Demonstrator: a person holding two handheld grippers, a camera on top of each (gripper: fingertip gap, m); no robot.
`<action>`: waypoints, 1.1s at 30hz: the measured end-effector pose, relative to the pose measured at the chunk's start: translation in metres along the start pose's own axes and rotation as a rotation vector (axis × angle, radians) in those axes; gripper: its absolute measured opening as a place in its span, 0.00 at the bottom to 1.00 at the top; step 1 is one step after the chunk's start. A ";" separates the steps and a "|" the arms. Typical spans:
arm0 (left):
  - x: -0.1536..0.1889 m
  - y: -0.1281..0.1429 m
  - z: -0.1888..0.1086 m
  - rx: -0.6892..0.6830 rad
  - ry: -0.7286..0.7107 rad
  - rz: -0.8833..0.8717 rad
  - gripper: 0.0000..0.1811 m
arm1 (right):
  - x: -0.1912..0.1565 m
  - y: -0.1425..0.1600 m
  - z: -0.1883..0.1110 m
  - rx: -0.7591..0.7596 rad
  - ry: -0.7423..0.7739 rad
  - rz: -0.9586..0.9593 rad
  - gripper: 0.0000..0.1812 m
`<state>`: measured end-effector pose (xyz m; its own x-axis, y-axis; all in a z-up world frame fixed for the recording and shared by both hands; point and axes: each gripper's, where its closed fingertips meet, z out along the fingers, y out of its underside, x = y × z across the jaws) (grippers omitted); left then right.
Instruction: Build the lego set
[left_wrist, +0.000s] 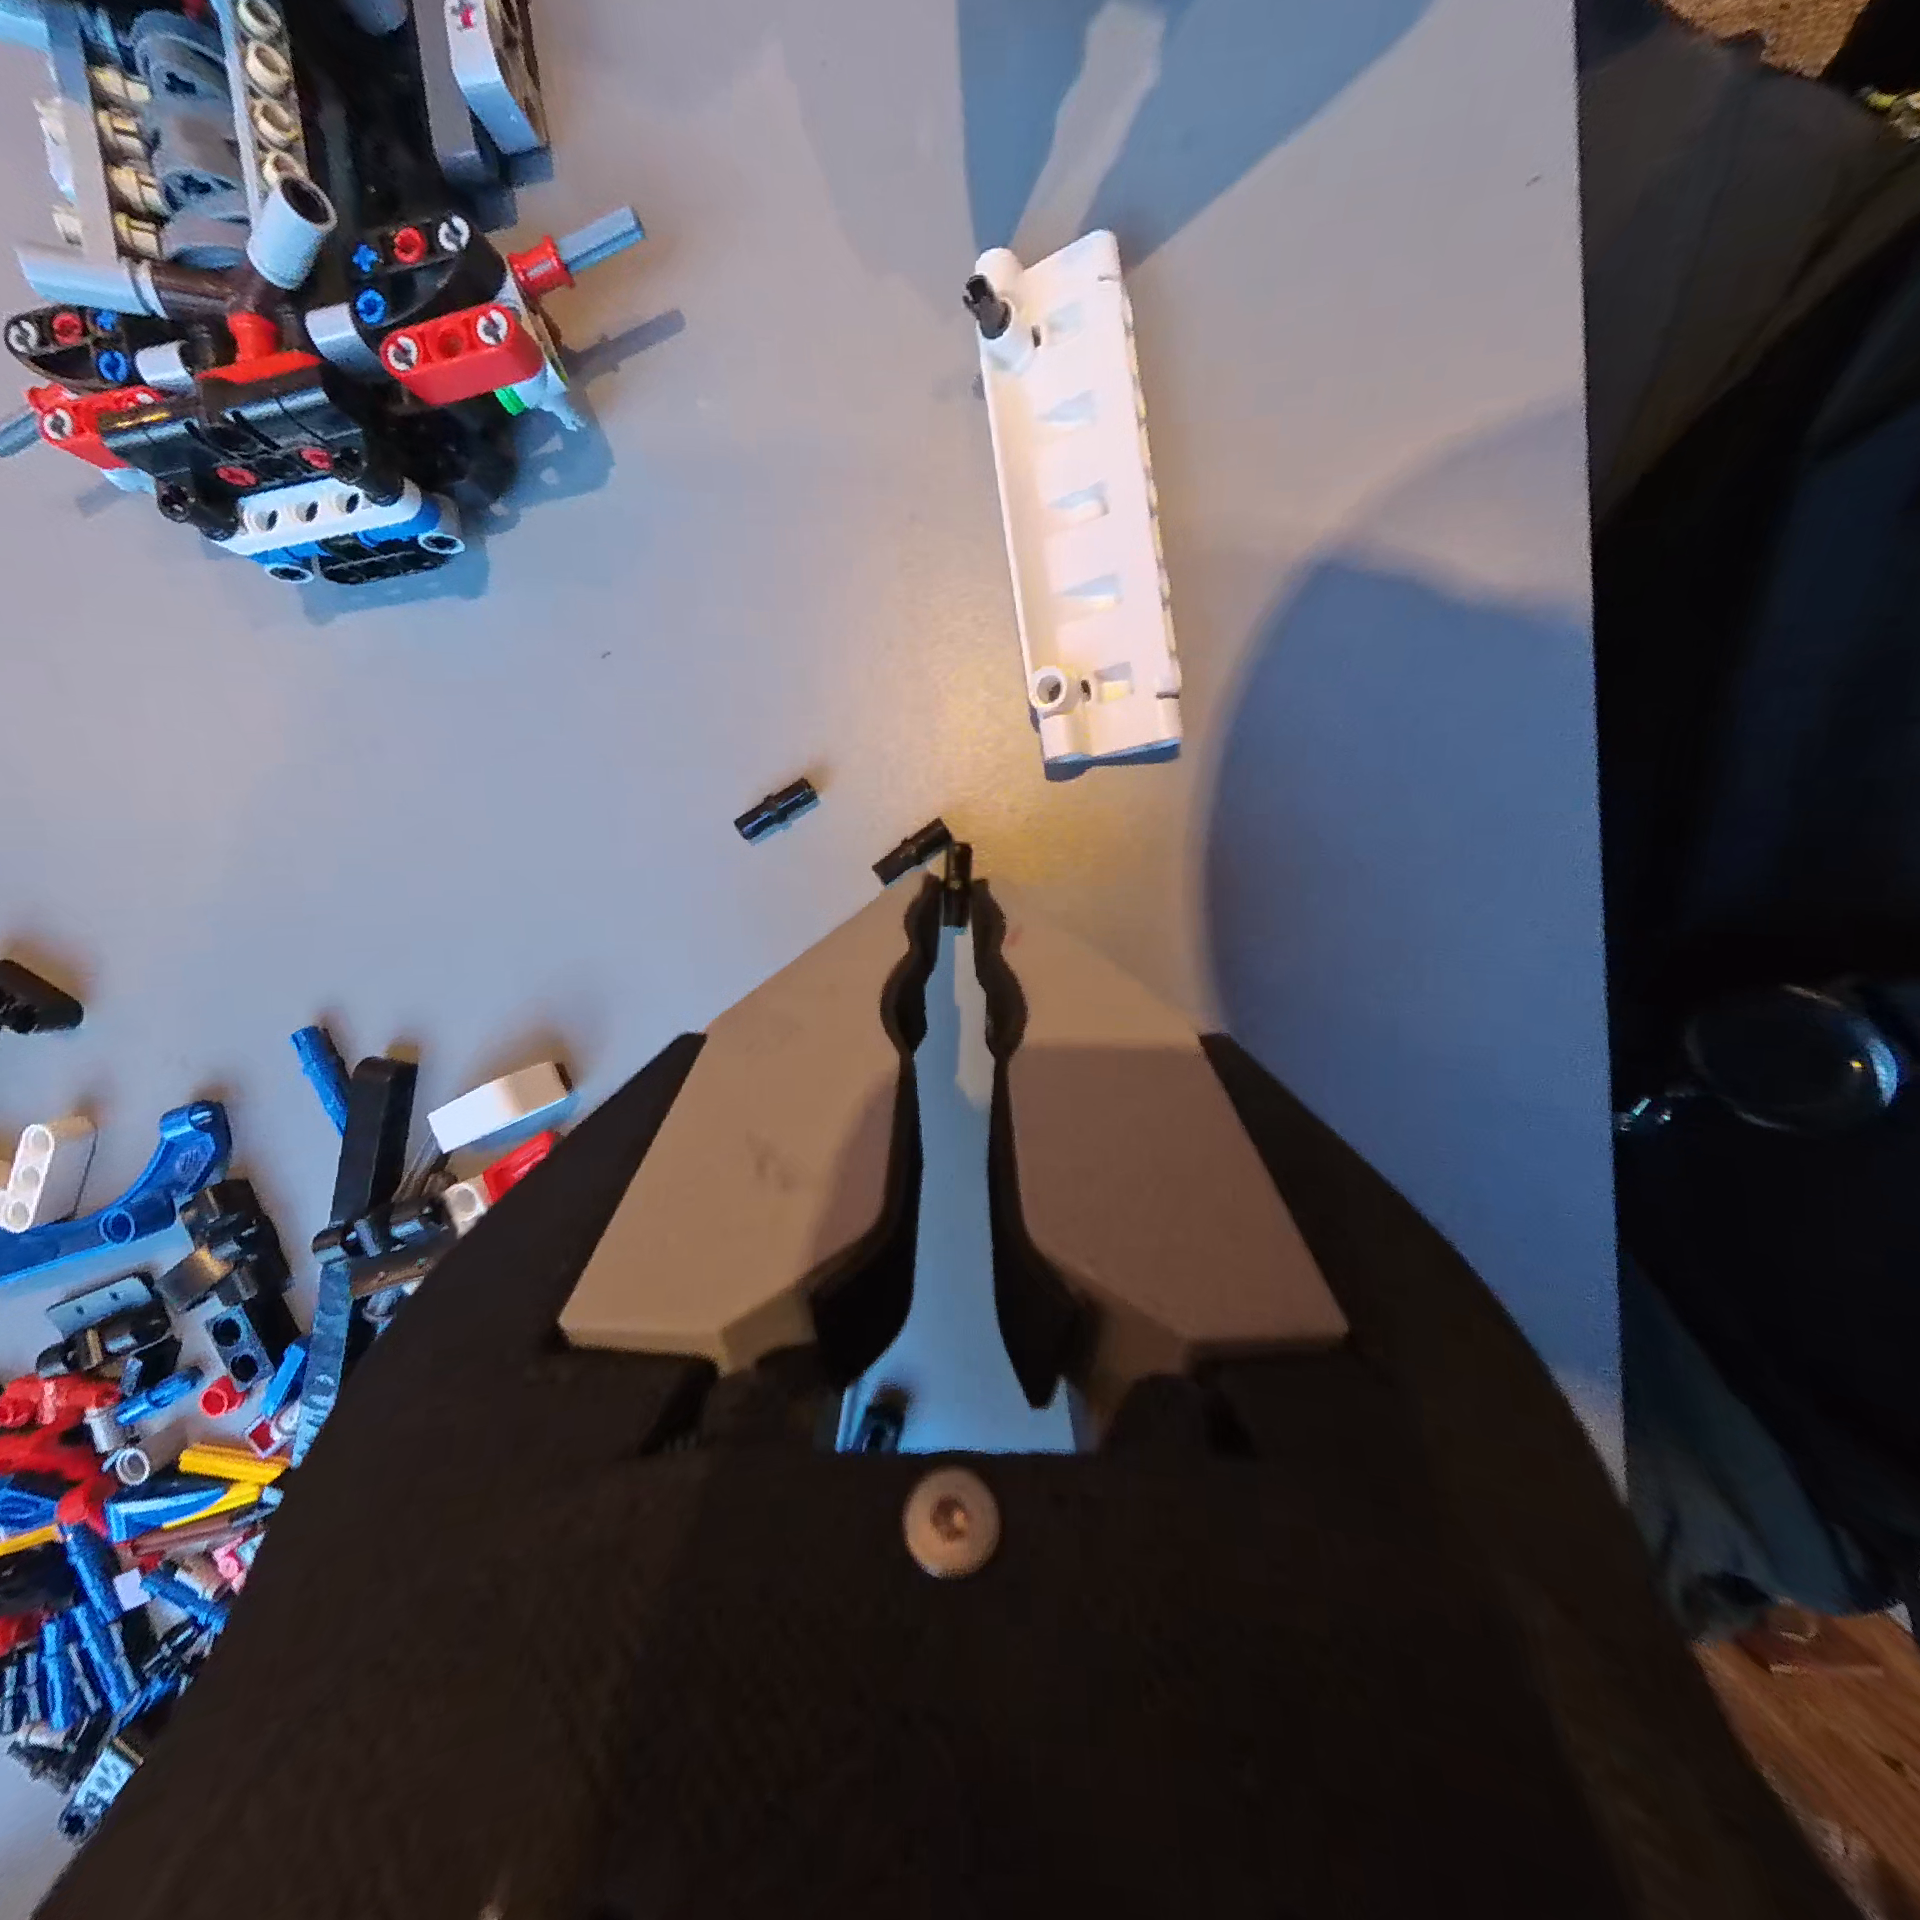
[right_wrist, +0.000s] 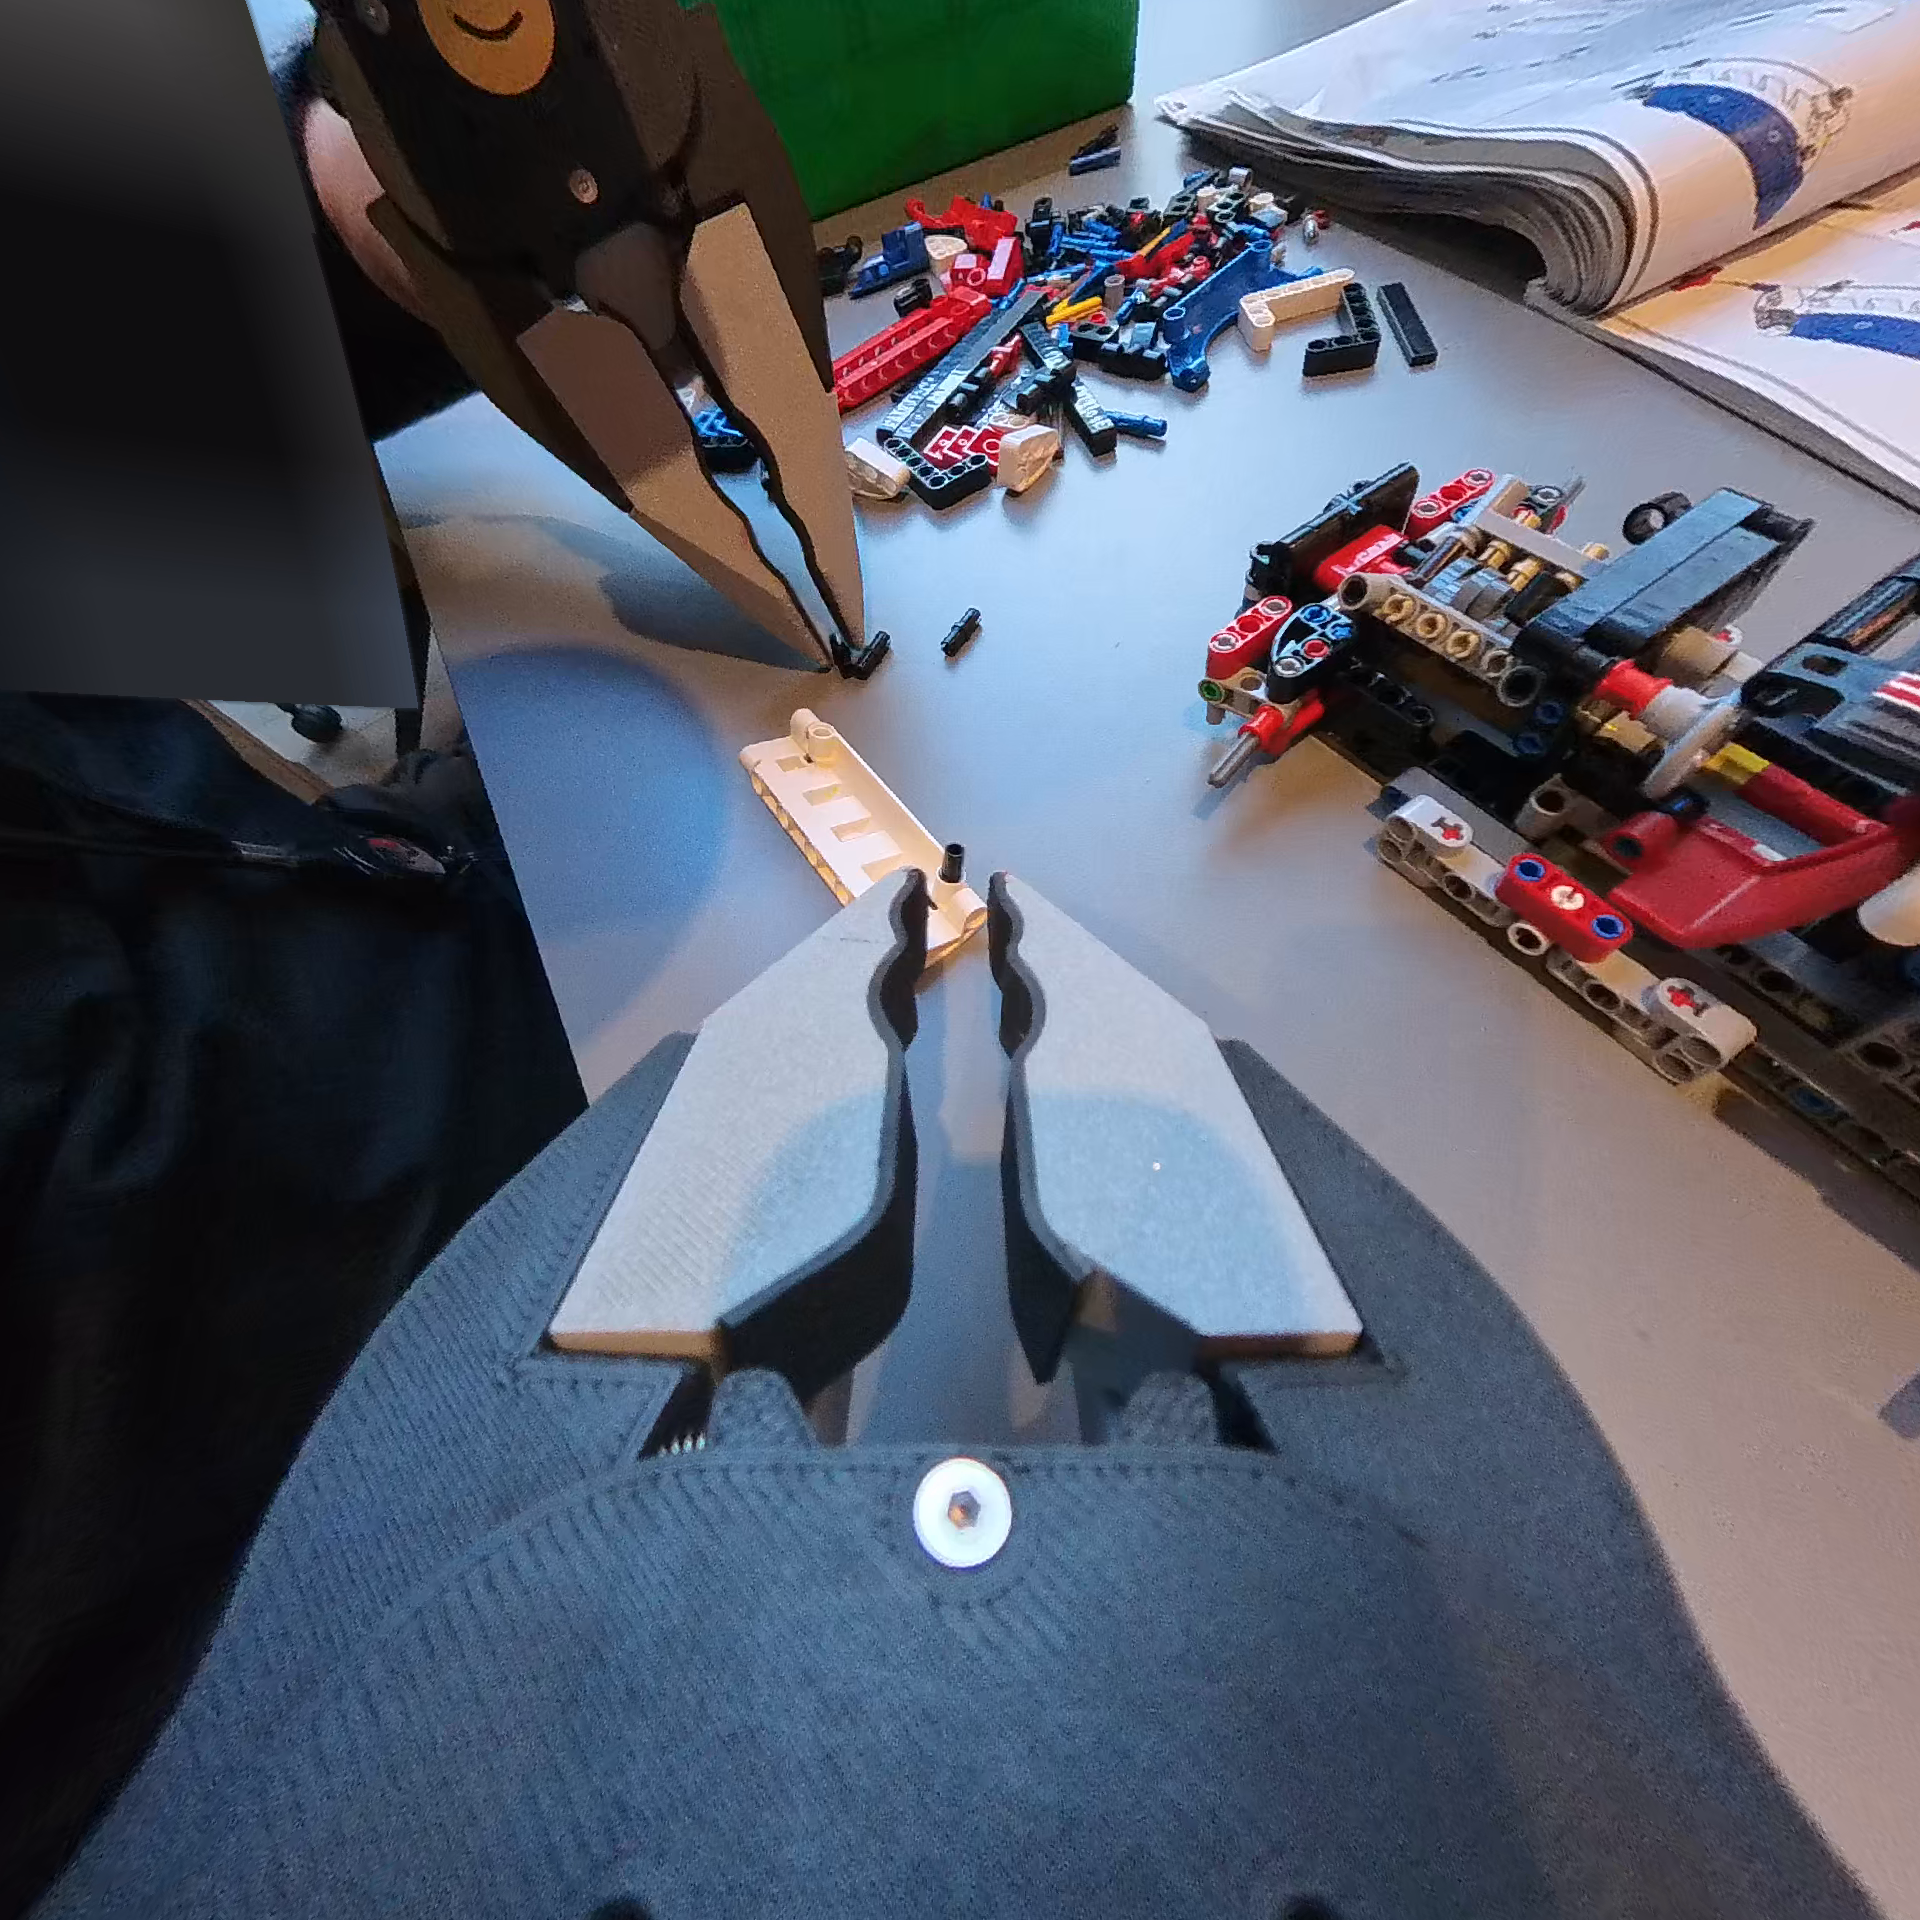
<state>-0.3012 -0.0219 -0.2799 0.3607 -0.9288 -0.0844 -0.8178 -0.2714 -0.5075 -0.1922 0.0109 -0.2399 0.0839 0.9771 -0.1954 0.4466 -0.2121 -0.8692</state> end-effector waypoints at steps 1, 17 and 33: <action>0.000 0.000 0.000 0.004 -0.004 0.004 0.01 | 0.000 0.000 0.000 -0.003 -0.001 0.001 0.05; 0.005 -0.057 -0.020 0.307 -0.208 0.073 0.01 | -0.037 -0.037 0.032 0.027 -0.138 0.083 0.06; 0.015 -0.078 -0.021 0.419 -0.323 0.111 0.01 | -0.042 -0.035 0.046 0.011 -0.249 0.259 0.01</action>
<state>-0.2415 -0.0197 -0.2240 0.4559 -0.8037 -0.3825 -0.6338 0.0086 -0.7734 -0.2525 -0.0234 -0.2219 -0.0270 0.8579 -0.5130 0.4292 -0.4536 -0.7811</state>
